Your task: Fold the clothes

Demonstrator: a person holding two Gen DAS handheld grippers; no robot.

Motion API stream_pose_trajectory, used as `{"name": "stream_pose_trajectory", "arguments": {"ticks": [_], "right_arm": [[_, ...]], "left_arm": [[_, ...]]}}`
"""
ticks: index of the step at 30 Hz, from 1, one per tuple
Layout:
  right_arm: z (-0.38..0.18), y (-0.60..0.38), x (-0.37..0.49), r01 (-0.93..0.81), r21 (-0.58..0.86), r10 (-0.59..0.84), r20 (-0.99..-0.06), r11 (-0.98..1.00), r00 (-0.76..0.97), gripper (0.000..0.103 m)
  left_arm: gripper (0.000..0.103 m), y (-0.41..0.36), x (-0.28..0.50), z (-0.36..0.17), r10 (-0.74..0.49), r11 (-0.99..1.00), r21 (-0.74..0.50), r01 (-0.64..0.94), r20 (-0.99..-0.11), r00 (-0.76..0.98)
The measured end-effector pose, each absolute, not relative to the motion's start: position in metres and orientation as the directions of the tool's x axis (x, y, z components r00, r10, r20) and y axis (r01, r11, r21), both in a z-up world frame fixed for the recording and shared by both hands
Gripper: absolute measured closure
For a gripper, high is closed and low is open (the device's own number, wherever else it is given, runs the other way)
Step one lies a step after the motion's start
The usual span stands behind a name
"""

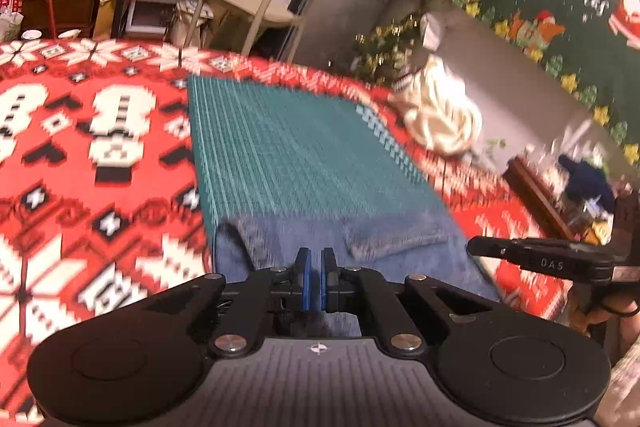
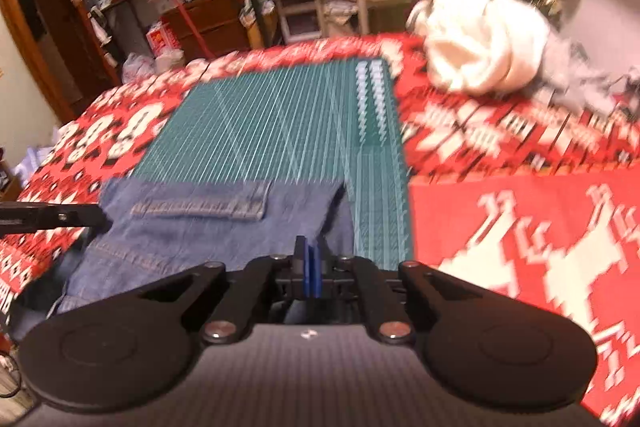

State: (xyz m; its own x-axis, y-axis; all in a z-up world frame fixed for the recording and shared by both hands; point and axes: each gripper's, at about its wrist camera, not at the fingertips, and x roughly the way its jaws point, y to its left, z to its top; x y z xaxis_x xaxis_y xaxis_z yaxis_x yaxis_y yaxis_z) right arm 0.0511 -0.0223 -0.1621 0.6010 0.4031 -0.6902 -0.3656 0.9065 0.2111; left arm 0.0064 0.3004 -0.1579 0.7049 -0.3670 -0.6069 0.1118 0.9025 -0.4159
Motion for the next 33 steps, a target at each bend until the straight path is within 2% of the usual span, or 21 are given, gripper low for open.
{"name": "stream_pose_trajectory", "arguments": {"ticks": [2,6,7,9,13,15,17,20,25,28,31,33], "right_arm": [[-0.159,-0.017,0.06,-0.368,0.226,0.417,-0.679,0.902,0.604,0.099],[-0.164,-0.006,0.077,-0.37,0.241,0.429,-0.678,0.897,0.597,0.1],[-0.168,-0.006,0.079,-0.364,0.237,0.421,-0.683,0.901,0.597,0.103],[-0.175,-0.007,0.082,-0.353,0.228,0.406,-0.692,0.908,0.597,0.103],[-0.188,-0.015,0.087,-0.313,0.214,0.367,-0.713,0.925,0.597,0.103],[-0.191,-0.031,0.086,-0.271,0.28,0.388,-0.711,0.921,0.586,0.103],[-0.189,-0.038,0.081,-0.261,0.254,0.363,-0.714,0.931,0.598,0.102],[-0.179,-0.051,0.066,-0.252,0.275,0.374,-0.685,0.928,0.626,0.102],[-0.16,-0.032,0.042,-0.372,0.306,0.48,-0.624,0.876,0.617,0.101],[-0.168,-0.006,0.043,-0.418,0.272,0.483,-0.664,0.867,0.57,0.1],[-0.181,0.0,0.042,-0.421,0.247,0.464,-0.688,0.873,0.558,0.102],[-0.183,-0.009,0.04,-0.412,0.253,0.463,-0.684,0.875,0.564,0.102]], "left_arm": [[0.1,0.301,0.018,-0.156,-0.36,0.904,-0.415,0.106,-0.602,0.713],[0.101,0.302,0.038,-0.171,-0.319,0.927,-0.364,0.088,-0.646,0.693],[0.1,0.306,0.036,-0.174,-0.328,0.919,-0.386,0.079,-0.639,0.695],[0.1,0.315,0.034,-0.18,-0.35,0.898,-0.437,0.06,-0.622,0.701],[0.1,0.314,0.024,-0.18,-0.315,0.909,-0.415,0.042,-0.617,0.722],[0.1,0.314,0.022,-0.179,-0.306,0.91,-0.413,0.032,-0.619,0.723],[0.101,0.317,0.019,-0.176,-0.306,0.903,-0.43,0.015,-0.618,0.724],[0.1,0.318,0.011,-0.166,-0.303,0.904,-0.428,0.018,-0.611,0.731],[0.101,0.297,0.0,-0.153,-0.382,0.883,-0.459,0.099,-0.58,0.719],[0.1,0.279,-0.001,-0.156,-0.431,0.869,-0.473,0.144,-0.583,0.689],[0.1,0.27,-0.004,-0.167,-0.403,0.898,-0.413,0.152,-0.632,0.662],[0.1,0.279,-0.009,-0.173,-0.387,0.904,-0.404,0.142,-0.63,0.673]]}}
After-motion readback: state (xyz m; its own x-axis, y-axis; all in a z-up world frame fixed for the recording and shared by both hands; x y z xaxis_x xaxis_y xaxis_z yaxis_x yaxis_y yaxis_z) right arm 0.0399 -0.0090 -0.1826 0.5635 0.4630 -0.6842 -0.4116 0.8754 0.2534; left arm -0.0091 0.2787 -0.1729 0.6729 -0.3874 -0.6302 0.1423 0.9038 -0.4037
